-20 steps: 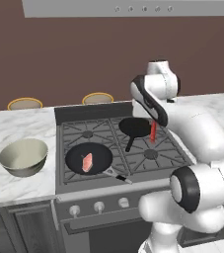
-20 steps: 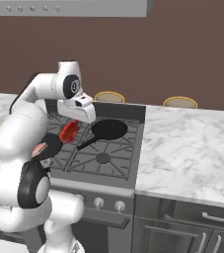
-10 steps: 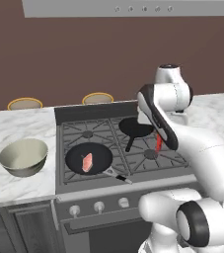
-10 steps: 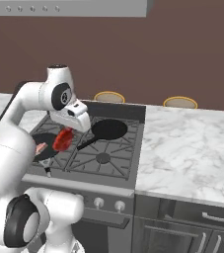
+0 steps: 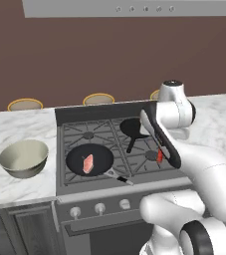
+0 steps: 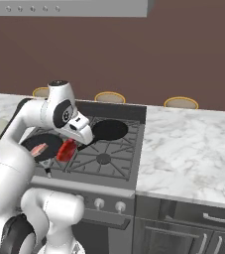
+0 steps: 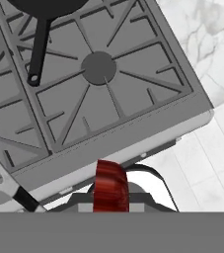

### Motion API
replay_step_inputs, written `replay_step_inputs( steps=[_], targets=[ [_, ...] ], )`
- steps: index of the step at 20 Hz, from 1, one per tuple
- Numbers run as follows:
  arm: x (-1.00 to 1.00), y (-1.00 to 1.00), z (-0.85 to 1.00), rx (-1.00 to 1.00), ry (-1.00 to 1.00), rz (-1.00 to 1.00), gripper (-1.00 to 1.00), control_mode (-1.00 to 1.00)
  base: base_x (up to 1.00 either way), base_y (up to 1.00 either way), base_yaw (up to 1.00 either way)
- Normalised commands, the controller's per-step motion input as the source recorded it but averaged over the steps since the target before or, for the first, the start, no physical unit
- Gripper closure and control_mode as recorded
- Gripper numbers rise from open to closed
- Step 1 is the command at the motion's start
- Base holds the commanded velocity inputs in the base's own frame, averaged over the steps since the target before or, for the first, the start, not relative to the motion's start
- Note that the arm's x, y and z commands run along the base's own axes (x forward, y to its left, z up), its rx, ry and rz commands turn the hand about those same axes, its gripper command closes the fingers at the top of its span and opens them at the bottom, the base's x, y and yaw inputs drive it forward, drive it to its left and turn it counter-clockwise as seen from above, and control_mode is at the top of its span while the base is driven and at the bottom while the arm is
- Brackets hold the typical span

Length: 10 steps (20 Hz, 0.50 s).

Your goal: Place one of the steaks on the plate and the other in the bowl. Then place the bowl in the fridge.

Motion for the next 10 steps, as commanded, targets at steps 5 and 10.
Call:
replay_step_inputs(
  steps=[5, 10],
  targets=[
    [0.0, 0.07, 0.0, 0.0, 0.0, 0.0, 1.0, -1.0, 0.0, 0.0, 0.0],
    [0.0, 0.45, -0.03, 0.0, 0.0, 0.0, 1.0, -1.0, 0.0, 0.0, 0.0]
  ],
)
